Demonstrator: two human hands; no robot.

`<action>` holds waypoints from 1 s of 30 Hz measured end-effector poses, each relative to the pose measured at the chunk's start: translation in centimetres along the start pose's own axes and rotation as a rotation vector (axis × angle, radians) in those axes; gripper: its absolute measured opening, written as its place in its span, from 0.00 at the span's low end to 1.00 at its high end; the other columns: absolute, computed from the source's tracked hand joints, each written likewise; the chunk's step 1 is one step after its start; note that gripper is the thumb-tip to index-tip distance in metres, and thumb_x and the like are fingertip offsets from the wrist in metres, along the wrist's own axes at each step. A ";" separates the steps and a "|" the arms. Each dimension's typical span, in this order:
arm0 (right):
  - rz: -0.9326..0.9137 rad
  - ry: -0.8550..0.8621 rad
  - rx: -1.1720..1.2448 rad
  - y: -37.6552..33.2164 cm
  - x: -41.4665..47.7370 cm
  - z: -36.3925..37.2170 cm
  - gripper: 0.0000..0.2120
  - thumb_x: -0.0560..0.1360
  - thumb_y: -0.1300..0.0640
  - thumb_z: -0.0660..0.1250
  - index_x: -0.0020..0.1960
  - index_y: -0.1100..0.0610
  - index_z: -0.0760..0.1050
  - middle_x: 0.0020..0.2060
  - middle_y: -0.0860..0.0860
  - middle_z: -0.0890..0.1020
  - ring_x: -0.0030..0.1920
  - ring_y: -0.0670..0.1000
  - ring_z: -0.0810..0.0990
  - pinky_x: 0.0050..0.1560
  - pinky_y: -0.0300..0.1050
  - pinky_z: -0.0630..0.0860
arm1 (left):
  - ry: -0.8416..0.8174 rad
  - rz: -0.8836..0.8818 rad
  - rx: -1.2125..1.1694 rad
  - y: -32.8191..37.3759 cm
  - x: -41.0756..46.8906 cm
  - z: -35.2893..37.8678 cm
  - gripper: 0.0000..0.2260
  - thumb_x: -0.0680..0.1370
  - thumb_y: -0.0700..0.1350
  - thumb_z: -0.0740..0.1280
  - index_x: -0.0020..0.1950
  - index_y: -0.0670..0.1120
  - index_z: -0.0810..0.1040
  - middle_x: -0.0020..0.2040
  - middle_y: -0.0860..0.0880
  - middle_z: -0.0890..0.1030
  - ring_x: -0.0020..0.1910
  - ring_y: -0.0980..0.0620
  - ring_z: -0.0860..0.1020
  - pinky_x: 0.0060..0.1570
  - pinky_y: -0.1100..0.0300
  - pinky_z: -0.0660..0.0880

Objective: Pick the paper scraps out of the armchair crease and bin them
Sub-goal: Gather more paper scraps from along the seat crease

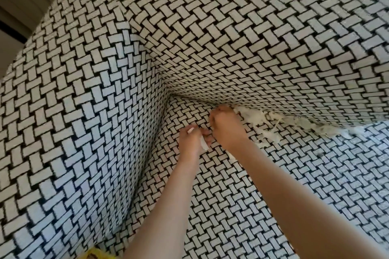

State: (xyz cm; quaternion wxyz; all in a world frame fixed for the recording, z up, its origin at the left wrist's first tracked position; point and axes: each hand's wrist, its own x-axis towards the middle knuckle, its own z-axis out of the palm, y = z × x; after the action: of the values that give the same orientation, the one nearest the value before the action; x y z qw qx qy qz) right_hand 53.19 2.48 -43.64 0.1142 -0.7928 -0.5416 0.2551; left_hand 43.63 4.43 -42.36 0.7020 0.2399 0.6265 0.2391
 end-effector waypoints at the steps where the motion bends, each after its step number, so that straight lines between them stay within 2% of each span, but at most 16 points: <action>1: -0.004 -0.027 -0.030 -0.2 0.2 -0.1 0.05 0.73 0.64 0.65 0.49 0.60 0.75 0.53 0.55 0.75 0.52 0.52 0.75 0.46 0.40 0.70 | 0.003 -0.002 -0.030 0.0 0.0 0.2 0.11 0.77 0.30 0.54 0.56 0.42 0.66 0.34 0.44 0.74 0.22 0.55 0.75 0.24 0.65 0.72; 4: 0.026 -0.023 0.040 -0.1 0.6 0.1 0.05 0.73 0.65 0.64 0.49 0.60 0.74 0.46 0.55 0.79 0.46 0.53 0.77 0.43 0.41 0.71 | 0.025 0.006 -0.062 0.0 0.2 0.3 0.11 0.77 0.30 0.54 0.56 0.40 0.68 0.36 0.44 0.75 0.31 0.51 0.75 0.29 0.62 0.75; 7: 0.137 0.090 0.342 0.4 0.2 0.4 0.05 0.73 0.65 0.65 0.48 0.59 0.74 0.41 0.53 0.81 0.44 0.52 0.79 0.46 0.44 0.76 | 0.015 0.005 -0.125 0.2 0.5 0.1 0.11 0.77 0.30 0.54 0.56 0.40 0.69 0.41 0.43 0.78 0.38 0.49 0.77 0.41 0.56 0.76; 9: 0.206 0.145 0.584 0.6 -0.5 0.2 0.06 0.72 0.65 0.67 0.48 0.59 0.75 0.40 0.51 0.81 0.43 0.49 0.80 0.47 0.39 0.77 | -0.009 -0.025 -0.179 0.3 0.6 0.2 0.12 0.78 0.30 0.54 0.54 0.42 0.71 0.44 0.44 0.79 0.41 0.48 0.78 0.45 0.55 0.75; 11: 0.260 0.146 0.839 0.2 -1.6 -0.5 0.05 0.72 0.63 0.69 0.47 0.57 0.76 0.39 0.48 0.80 0.40 0.44 0.79 0.41 0.31 0.76 | -0.128 -0.064 -0.216 0.3 0.7 0.3 0.13 0.77 0.31 0.54 0.53 0.44 0.72 0.45 0.44 0.79 0.43 0.48 0.79 0.47 0.54 0.75; 12: 0.237 0.130 0.836 0.0 -2.0 -0.8 0.04 0.72 0.61 0.69 0.46 0.56 0.77 0.38 0.47 0.80 0.39 0.43 0.78 0.40 0.30 0.75 | -0.217 -0.092 -0.219 0.3 0.6 0.6 0.11 0.77 0.33 0.55 0.51 0.44 0.73 0.45 0.44 0.79 0.43 0.48 0.78 0.47 0.54 0.74; 14: 0.121 0.097 0.535 -0.2 -2.8 -0.9 0.04 0.73 0.60 0.67 0.44 0.58 0.80 0.38 0.47 0.81 0.37 0.44 0.78 0.41 0.34 0.75 | -0.315 -0.142 -0.157 -0.2 0.4 1.3 0.08 0.79 0.42 0.56 0.47 0.43 0.74 0.43 0.44 0.79 0.42 0.49 0.77 0.44 0.56 0.73; 16: 0.023 0.111 0.265 0.0 -3.1 -0.6 0.08 0.74 0.63 0.63 0.42 0.62 0.81 0.40 0.52 0.82 0.38 0.49 0.77 0.45 0.43 0.76 | -0.237 -0.114 -0.064 -0.8 0.6 2.1 0.11 0.81 0.45 0.57 0.45 0.41 0.75 0.42 0.44 0.78 0.39 0.51 0.77 0.40 0.59 0.74; 17: 0.002 0.130 0.226 0.3 -3.1 -0.6 0.08 0.74 0.64 0.63 0.42 0.63 0.81 0.42 0.55 0.80 0.41 0.51 0.75 0.47 0.46 0.76 | -0.201 -0.085 -0.065 -0.9 0.7 2.7 0.11 0.81 0.43 0.56 0.44 0.40 0.74 0.40 0.44 0.78 0.36 0.53 0.78 0.37 0.61 0.75; 19: 0.016 0.180 0.320 0.8 -3.0 -0.9 0.07 0.74 0.63 0.66 0.46 0.61 0.82 0.46 0.54 0.75 0.44 0.49 0.74 0.48 0.39 0.75 | -0.167 -0.064 -0.121 -0.6 1.0 3.2 0.11 0.82 0.40 0.55 0.42 0.41 0.73 0.38 0.44 0.76 0.30 0.54 0.77 0.31 0.64 0.74; 21: 0.084 0.286 0.441 1.3 -2.8 -1.5 0.07 0.73 0.62 0.67 0.49 0.59 0.82 0.43 0.51 0.75 0.37 0.44 0.74 0.40 0.30 0.71 | -0.168 -0.071 -0.131 -0.3 1.5 3.4 0.09 0.81 0.37 0.55 0.51 0.41 0.74 0.37 0.46 0.74 0.30 0.55 0.73 0.28 0.65 0.71; 23: 0.227 0.397 0.403 2.1 -2.0 -1.6 0.07 0.75 0.60 0.65 0.47 0.59 0.82 0.37 0.52 0.80 0.33 0.48 0.75 0.35 0.39 0.72 | -0.180 -0.076 -0.064 -0.2 1.8 3.1 0.11 0.82 0.38 0.54 0.60 0.38 0.72 0.33 0.49 0.70 0.24 0.58 0.68 0.21 0.68 0.66; 24: 0.318 0.410 0.366 2.4 -1.4 -1.6 0.09 0.76 0.58 0.64 0.46 0.58 0.82 0.33 0.53 0.82 0.33 0.52 0.78 0.34 0.43 0.73 | -0.191 -0.078 -0.037 -0.2 1.9 2.9 0.10 0.82 0.38 0.54 0.58 0.39 0.72 0.31 0.50 0.69 0.21 0.59 0.65 0.19 0.68 0.63; 26: 0.465 0.324 0.273 2.3 0.1 -1.4 0.12 0.76 0.51 0.63 0.44 0.57 0.81 0.31 0.52 0.81 0.34 0.55 0.79 0.33 0.42 0.72 | -0.203 -0.095 -0.034 -0.3 2.0 2.6 0.08 0.82 0.39 0.54 0.52 0.41 0.73 0.29 0.50 0.66 0.18 0.60 0.63 0.17 0.69 0.59; 28: 0.559 0.229 0.174 1.7 1.5 -0.8 0.16 0.74 0.44 0.63 0.42 0.57 0.79 0.34 0.51 0.80 0.36 0.53 0.77 0.34 0.40 0.69 | -0.192 -0.098 -0.032 -0.1 2.3 2.5 0.10 0.82 0.40 0.54 0.46 0.43 0.73 0.28 0.51 0.67 0.17 0.60 0.62 0.17 0.69 0.58; 30: 0.608 0.228 0.115 1.3 2.4 0.2 0.17 0.74 0.42 0.63 0.43 0.57 0.78 0.37 0.52 0.80 0.38 0.53 0.77 0.34 0.40 0.69 | -0.189 -0.087 -0.011 -0.3 2.7 2.4 0.10 0.82 0.40 0.55 0.45 0.44 0.74 0.28 0.51 0.68 0.17 0.60 0.63 0.17 0.69 0.58</action>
State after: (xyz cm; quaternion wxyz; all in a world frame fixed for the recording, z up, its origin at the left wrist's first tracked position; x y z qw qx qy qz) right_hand 54.84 4.20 -45.06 0.1372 -0.9339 -0.2486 0.2172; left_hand 46.33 5.85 -44.35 0.7689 0.2300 0.5660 0.1884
